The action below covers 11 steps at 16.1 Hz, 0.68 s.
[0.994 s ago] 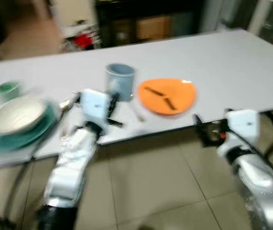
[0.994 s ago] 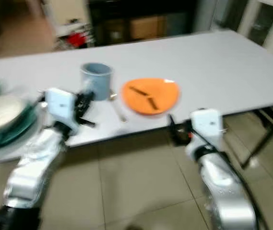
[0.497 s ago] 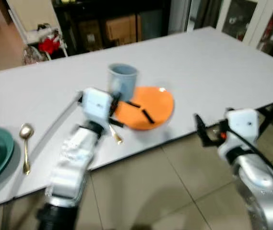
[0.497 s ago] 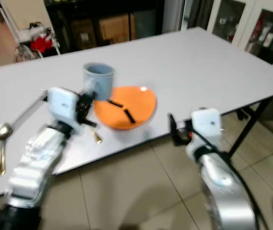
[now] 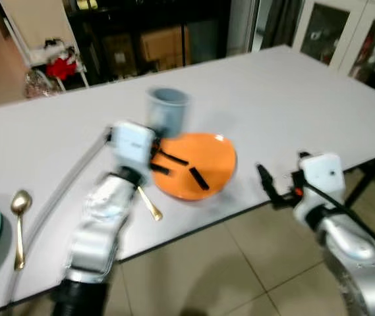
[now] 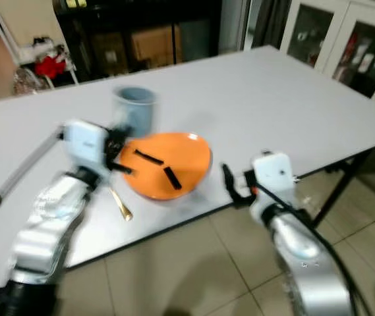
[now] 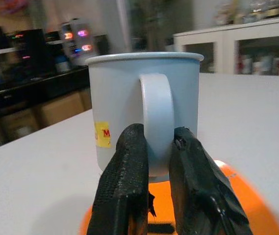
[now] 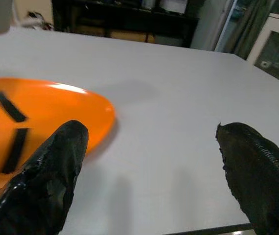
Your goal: Setting the table
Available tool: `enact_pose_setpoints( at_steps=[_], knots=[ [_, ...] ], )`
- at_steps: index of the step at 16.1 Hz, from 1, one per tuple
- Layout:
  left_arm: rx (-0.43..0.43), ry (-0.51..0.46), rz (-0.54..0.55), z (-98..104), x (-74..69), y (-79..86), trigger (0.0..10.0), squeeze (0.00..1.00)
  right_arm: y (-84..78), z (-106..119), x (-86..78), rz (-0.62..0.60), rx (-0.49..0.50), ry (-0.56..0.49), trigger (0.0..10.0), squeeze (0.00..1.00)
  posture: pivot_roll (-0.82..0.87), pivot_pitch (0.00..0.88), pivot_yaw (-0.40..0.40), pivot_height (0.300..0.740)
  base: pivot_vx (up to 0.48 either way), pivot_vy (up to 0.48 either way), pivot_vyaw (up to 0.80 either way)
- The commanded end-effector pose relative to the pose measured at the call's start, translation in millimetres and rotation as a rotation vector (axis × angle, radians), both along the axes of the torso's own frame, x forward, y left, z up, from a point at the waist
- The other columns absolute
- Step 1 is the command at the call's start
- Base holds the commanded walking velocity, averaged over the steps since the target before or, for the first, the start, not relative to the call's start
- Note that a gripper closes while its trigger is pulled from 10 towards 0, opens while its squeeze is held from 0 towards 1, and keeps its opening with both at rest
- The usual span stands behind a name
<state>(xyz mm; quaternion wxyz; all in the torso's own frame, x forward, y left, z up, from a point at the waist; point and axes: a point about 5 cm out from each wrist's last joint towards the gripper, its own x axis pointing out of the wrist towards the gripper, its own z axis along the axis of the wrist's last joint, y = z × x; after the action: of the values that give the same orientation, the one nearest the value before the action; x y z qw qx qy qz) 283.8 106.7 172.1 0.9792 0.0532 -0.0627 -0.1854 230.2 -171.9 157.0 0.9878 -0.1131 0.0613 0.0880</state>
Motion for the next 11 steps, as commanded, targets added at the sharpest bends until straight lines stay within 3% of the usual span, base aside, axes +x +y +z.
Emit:
enact_pose_setpoints(
  at_steps=[1, 3, 8, 11],
  knots=[
    [0.017, -0.026, 0.041, 4.6, 1.4, 11.4, 10.0, 0.00, 9.2, 2.4, 1.2, 0.040, 0.013, -0.008, 10.0, 0.00, -0.01, 0.000, 0.056, 0.740, 0.341, 0.000, 0.48],
    [0.018, -0.027, 0.039, 4.7, 1.1, 11.4, 10.0, 0.00, 9.2, 1.7, 0.8, 0.043, 0.006, -0.006, 10.0, 0.00, -0.01, 0.000, 0.058, 0.740, 0.341, 0.000, 0.80],
    [0.022, -0.027, 0.033, 4.4, 1.5, 11.3, 10.0, 0.00, 6.2, 2.4, 0.5, 0.014, 0.042, -0.018, 10.0, 0.00, -0.01, 0.000, 0.063, 0.740, 0.341, 0.000, 0.00],
    [-0.004, 0.021, 0.027, -1.6, 5.2, 11.5, 10.0, 0.00, 12.3, 5.4, 0.1, 0.084, 0.077, -0.030, 10.0, 0.00, -0.01, 0.000, 0.064, 0.740, 0.197, 0.000, 0.00]
  ],
)
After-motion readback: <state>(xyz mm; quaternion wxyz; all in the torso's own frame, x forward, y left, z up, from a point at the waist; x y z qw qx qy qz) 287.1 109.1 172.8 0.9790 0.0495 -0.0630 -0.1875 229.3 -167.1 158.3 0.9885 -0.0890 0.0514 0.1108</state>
